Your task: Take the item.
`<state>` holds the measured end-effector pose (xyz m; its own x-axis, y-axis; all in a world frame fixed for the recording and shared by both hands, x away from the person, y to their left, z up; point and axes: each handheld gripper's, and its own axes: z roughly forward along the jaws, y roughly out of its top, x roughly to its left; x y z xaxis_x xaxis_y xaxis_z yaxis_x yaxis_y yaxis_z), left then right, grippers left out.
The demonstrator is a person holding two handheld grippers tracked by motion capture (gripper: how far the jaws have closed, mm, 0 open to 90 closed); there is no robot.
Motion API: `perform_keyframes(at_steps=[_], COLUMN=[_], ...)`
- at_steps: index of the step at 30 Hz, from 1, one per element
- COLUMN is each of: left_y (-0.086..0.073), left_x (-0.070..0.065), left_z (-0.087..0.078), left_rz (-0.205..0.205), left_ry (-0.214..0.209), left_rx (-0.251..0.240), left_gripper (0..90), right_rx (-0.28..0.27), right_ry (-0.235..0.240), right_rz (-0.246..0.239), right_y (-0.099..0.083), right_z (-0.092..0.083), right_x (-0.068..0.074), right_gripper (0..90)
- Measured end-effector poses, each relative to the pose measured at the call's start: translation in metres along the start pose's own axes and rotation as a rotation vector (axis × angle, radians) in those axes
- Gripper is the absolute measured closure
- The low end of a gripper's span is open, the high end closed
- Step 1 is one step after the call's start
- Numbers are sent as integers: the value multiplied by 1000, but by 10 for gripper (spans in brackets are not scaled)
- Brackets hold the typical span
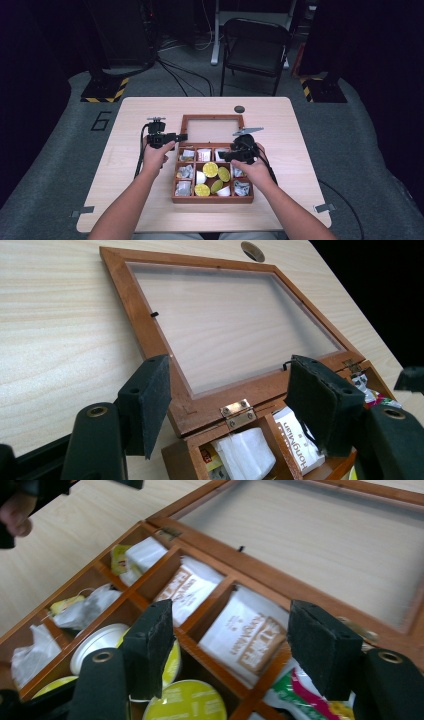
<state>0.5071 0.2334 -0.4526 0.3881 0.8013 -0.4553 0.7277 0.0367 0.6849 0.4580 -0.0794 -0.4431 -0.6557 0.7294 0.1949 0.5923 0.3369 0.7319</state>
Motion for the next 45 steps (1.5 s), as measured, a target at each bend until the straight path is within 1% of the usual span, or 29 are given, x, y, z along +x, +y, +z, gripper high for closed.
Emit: perform_keyframes(at_steps=[3,4,5,6,8,9,11,12,17,19,21,22,23,24,25,29,32,33,36,37,38,39,41,42,45], left_y=[0,0,0,0,0,0,0,0,1,1,1,1,1,0,0,0,0,0,1,1,1,1,1,1,1], left_x=[1,1,1,1,0,1,0,0,0,0,1,0,0,0,1,1,1,2,3,4,4,5,5,4,5], left_z=[-1,-1,-1,-1,0,-1,-1,-1,-3,-3,-3,-3,-3,-3,-3,-3,-3,-3,-3,-3,-4,-4,-5,-4,-5], left_rz=[10,-3,-3,6,-1,3,-7,-6,1,-2,2,-3,-1,1,1,3,7,2,-5,-9,-5,4,0,-10,-9], left_ry=[3,1,2,3,1,2,1,2,4,5,4,5,5,5,4,2,-3,-2,0,0,1,0,1,1,1], left_rx=[1,2,2,3,2,2,3,0,4,8,8,9,10,11,12,9,7,10,2,0,1,5,5,-6,-6], left_gripper=[341,341,341,341,340,340,341,340,340,341,341,341,341,341,341,341,341,341,341,341,341,341,341,341,341], right_rx=[12,17,23,21,27,34,38,38,53,56,61,64,64,72,73,85,90,88,95,102,104,107,104,115,117], right_ry=[9,14,15,19,27,28,24,27,36,40,48,50,52,54,52,45,45,45,49,51,50,49,44,46,45], right_rz=[-34,-40,-41,-51,-55,-63,-84,-96,-107,-125,-128,-124,-131,-120,-140,-166,-163,-170,-171,-157,-172,-166,-180,-168,-181], right_y=[-4,-5,-7,-8,-11,-13,-14,-15,-19,-20,-22,-22,-23,-23,-23,-24,-25,-25,-25,-25,-25,-25,-25,-25,-25], right_z=[2,3,4,5,7,8,10,10,13,16,18,19,20,20,21,23,25,26,28,29,30,31,33,34,36], right_x=[9,11,13,14,17,19,23,25,34,36,39,40,41,43,44,46,47,47,48,50,50,52,52,53,54], right_gripper=[361,364,365,365,363,359,357,356,354,354,355,355,355,354,354,345,337,336,331,330,323,320,312,312,313])
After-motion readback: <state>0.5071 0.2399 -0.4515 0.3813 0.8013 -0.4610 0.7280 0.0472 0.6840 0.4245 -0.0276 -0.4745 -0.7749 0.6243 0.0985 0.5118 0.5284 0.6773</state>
